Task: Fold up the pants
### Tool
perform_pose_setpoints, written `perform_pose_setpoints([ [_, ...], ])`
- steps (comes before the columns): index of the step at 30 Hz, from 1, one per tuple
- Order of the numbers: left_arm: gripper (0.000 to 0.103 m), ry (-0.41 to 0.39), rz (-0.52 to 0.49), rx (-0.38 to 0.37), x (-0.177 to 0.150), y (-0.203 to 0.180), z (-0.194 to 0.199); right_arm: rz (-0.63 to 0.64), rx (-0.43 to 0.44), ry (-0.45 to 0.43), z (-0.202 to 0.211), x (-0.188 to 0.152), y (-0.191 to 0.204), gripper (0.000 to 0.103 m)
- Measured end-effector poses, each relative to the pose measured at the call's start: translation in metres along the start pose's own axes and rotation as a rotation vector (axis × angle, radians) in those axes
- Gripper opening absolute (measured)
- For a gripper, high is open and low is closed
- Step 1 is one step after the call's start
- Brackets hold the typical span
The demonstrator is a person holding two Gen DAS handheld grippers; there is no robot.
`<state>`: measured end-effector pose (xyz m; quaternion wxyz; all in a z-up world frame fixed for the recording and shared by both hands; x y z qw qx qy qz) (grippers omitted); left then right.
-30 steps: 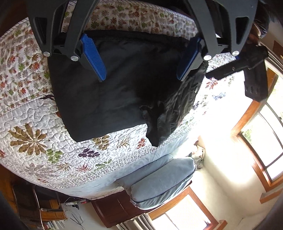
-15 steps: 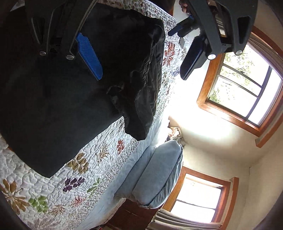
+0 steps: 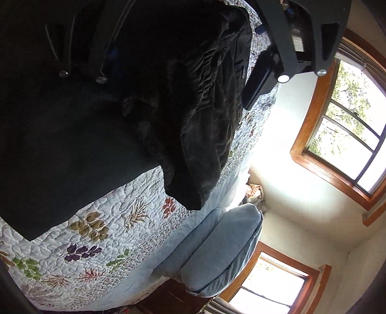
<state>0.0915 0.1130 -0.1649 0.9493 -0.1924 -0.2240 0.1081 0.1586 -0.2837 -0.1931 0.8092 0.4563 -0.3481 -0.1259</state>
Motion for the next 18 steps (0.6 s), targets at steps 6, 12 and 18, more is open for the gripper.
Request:
perform_pose_setpoints([
  [6, 0.100, 0.006, 0.008, 0.015, -0.002, 0.002, 0.002, -0.031, 0.055, -0.017, 0.013, 0.001, -0.006, 0.042],
  [12, 0.100, 0.023, 0.009, 0.028, -0.004, 0.001, 0.002, 0.009, 0.117, -0.050, 0.029, 0.004, 0.015, 0.035],
  [18, 0.100, 0.032, -0.001, 0.032, -0.005, -0.003, 0.002, 0.090, 0.136, -0.057, 0.050, 0.005, 0.043, 0.032],
])
Point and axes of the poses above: each gripper's, at about its wrist camera, not at the fingertips, and z roughly against the way its jaws point, y to its left, x to its top, the point moved 3 cm from there along -z, roughly the way its jaws point, and after that the axes turned 10 degrees about x, right-handed, at the moved point
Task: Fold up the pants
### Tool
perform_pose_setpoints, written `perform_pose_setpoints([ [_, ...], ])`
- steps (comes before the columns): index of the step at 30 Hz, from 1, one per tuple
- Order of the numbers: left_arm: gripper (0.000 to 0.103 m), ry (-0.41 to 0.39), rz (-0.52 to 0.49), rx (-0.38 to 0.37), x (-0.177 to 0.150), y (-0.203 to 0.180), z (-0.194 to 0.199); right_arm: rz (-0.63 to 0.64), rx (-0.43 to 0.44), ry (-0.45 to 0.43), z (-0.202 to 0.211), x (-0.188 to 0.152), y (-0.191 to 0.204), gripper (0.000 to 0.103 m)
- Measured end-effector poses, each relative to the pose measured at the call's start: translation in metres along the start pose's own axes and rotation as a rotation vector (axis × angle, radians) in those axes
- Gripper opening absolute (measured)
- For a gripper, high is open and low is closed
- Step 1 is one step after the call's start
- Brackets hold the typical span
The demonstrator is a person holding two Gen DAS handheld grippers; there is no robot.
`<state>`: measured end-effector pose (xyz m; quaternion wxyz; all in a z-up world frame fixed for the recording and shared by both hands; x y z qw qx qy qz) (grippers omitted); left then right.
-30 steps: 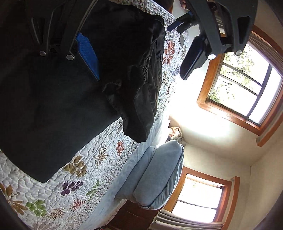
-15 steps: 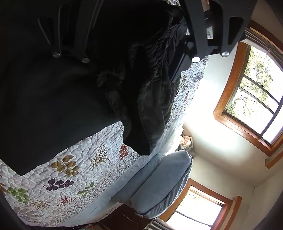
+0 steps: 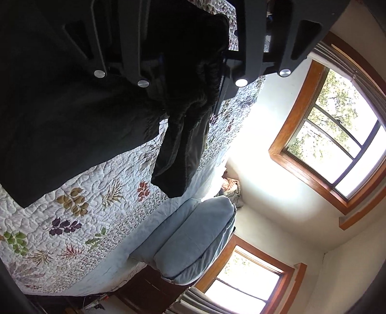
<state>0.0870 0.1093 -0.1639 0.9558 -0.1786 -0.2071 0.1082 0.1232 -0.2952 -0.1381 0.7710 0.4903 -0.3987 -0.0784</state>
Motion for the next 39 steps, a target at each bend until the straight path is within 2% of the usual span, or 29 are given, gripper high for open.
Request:
perform_pose_setpoints([
  [7, 0.100, 0.009, -0.009, -0.006, -0.002, -0.007, 0.000, 0.009, 0.032, -0.065, 0.041, 0.016, 0.017, 0.032],
  [14, 0.100, 0.013, -0.022, -0.011, -0.004, -0.015, -0.001, 0.004, -0.007, -0.150, 0.095, 0.037, 0.008, 0.032],
  [21, 0.100, 0.037, -0.057, -0.013, -0.012, -0.028, -0.006, -0.075, -0.070, -0.178, 0.123, 0.028, -0.033, 0.032],
  [33, 0.100, 0.040, -0.101, 0.006, -0.018, -0.042, -0.007, -0.243, -0.114, -0.198, 0.127, -0.006, -0.103, 0.032],
  [34, 0.100, 0.041, -0.103, 0.005, -0.018, -0.043, -0.007, -0.266, -0.106, -0.205, 0.128, -0.009, -0.109, 0.036],
  [35, 0.100, 0.045, -0.106, 0.005, -0.019, -0.044, -0.007, -0.288, -0.112, -0.213, 0.130, -0.013, -0.113, 0.052],
  [36, 0.100, 0.047, -0.109, 0.004, -0.019, -0.045, -0.007, -0.307, -0.109, -0.220, 0.132, -0.016, -0.116, 0.059],
  [39, 0.100, 0.047, -0.118, 0.006, -0.020, -0.048, -0.007, -0.304, -0.098, -0.225, 0.142, -0.024, -0.115, 0.059],
])
Point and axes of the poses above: each gripper's, at about its wrist camera, not at the fingertips, and z roughly against the way its jaws point, y to its left, x to its top, the point moved 3 cm from there along -z, roughly the way its jaws point, and after that the axes turned 10 degrees about x, right-handed, at the moved point
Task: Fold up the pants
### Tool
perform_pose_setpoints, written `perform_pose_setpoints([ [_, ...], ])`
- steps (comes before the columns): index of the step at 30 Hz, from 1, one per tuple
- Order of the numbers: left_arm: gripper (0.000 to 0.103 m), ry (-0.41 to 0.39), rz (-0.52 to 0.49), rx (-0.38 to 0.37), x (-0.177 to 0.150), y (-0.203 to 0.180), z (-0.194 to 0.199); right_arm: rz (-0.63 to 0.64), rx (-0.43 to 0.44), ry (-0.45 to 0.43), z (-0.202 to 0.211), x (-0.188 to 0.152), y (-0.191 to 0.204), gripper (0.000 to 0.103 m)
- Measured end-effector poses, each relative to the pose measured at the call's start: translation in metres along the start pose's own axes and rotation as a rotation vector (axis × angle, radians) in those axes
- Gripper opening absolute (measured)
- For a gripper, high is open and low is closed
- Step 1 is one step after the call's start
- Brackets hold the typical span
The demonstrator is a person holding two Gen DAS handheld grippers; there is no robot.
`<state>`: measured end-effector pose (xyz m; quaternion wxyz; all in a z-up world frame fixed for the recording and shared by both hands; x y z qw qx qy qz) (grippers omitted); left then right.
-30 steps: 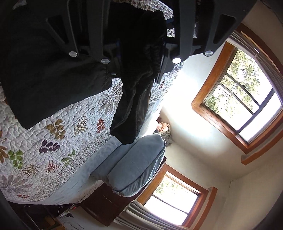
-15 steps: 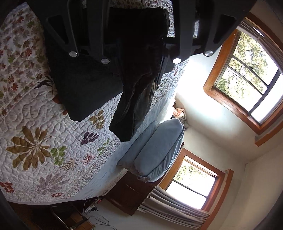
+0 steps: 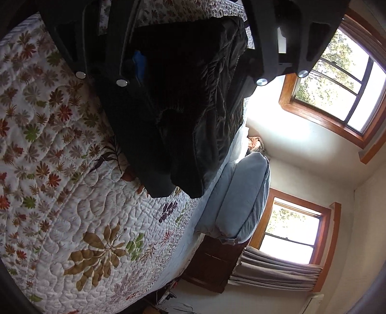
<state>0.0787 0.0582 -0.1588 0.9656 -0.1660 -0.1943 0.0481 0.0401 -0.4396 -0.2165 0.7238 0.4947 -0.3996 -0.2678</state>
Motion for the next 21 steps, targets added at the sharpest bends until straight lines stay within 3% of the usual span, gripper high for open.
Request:
perform_pose_setpoints([
  [4, 0.100, -0.002, -0.010, 0.011, -0.001, -0.002, -0.001, 0.026, -0.027, -0.022, 0.019, -0.001, 0.003, 0.061],
  [10, 0.100, 0.009, -0.018, 0.025, -0.002, -0.008, -0.007, 0.081, 0.013, -0.063, 0.032, 0.006, 0.026, 0.061],
  [21, 0.100, -0.012, -0.131, 0.103, 0.001, -0.042, -0.025, 0.240, -0.142, 0.024, 0.002, -0.008, 0.038, 0.061],
])
Point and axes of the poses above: each gripper's, at about its wrist camera, not at the fingertips, and z roughly against the way its jaws point, y to its left, x to its top, the point moved 3 cm from there along -z, roughly the way its jaws point, and after that the axes turned 10 degrees about x, right-handed, at the moved point
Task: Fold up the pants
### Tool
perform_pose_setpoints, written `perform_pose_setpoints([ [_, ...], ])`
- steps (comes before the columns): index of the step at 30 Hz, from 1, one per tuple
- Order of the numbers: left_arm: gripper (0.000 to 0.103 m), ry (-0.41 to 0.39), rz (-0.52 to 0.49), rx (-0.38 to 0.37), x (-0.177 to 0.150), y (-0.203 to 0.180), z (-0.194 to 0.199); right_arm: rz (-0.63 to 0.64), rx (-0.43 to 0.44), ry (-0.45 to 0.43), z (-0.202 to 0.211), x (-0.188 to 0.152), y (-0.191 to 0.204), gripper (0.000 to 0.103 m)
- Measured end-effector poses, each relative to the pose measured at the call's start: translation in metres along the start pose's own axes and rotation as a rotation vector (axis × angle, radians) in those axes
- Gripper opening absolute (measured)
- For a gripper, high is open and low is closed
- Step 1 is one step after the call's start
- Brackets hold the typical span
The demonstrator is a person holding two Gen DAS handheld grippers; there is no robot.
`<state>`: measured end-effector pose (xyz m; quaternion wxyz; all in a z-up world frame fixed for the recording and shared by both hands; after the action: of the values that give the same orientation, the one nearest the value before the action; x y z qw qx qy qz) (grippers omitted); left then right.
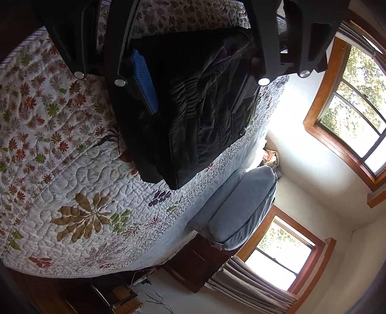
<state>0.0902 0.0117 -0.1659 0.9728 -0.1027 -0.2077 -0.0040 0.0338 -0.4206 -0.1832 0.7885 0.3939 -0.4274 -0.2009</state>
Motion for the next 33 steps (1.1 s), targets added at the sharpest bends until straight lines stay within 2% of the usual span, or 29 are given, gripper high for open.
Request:
perform_pose_setpoints([
  [4, 0.100, -0.048, -0.034, 0.025, 0.003, -0.008, 0.009, -0.005, 0.001, 0.018, 0.001, -0.003, -0.004, 0.061],
  [10, 0.100, -0.148, -0.099, 0.074, 0.015, -0.018, 0.042, 0.044, 0.001, 0.028, 0.007, 0.008, 0.011, 0.063],
  [13, 0.100, -0.183, -0.128, 0.080, 0.021, -0.023, 0.055, 0.055, 0.020, 0.023, 0.012, 0.020, 0.021, 0.078],
  [15, 0.100, -0.201, -0.148, 0.084, 0.025, -0.027, 0.061, 0.075, 0.022, 0.034, 0.013, 0.029, 0.027, 0.078],
  [17, 0.100, -0.216, -0.165, 0.079, 0.029, -0.031, 0.065, 0.085, 0.004, 0.058, 0.010, 0.038, 0.030, 0.087],
  [22, 0.100, -0.214, -0.187, 0.063, 0.037, -0.036, 0.062, 0.090, -0.039, 0.135, -0.004, 0.047, 0.022, 0.091],
  [24, 0.100, -0.180, -0.189, 0.044, 0.040, -0.034, 0.054, 0.077, -0.044, 0.173, -0.012, 0.045, 0.015, 0.091],
  [26, 0.100, -0.102, -0.163, 0.014, 0.044, -0.025, 0.038, 0.051, -0.047, 0.216, -0.020, 0.041, 0.006, 0.091],
  [30, 0.100, 0.051, -0.032, 0.027, 0.049, 0.015, -0.001, 0.032, -0.077, 0.265, -0.030, 0.033, -0.008, 0.091],
  [33, 0.100, 0.170, 0.075, -0.059, 0.048, 0.039, -0.026, -0.006, -0.067, 0.278, -0.034, 0.028, -0.018, 0.091],
])
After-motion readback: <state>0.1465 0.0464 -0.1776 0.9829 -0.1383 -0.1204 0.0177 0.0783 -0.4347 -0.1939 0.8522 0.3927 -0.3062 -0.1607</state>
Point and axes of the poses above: each gripper's, at about its wrist camera, not at the fingertips, and z roughly against the way its jaws point, y to its left, x to its top, the point moved 3 cm from there along -z, roughly the way its jaws point, and after that the axes turned 10 degrees about x, right-handed, at the moved point
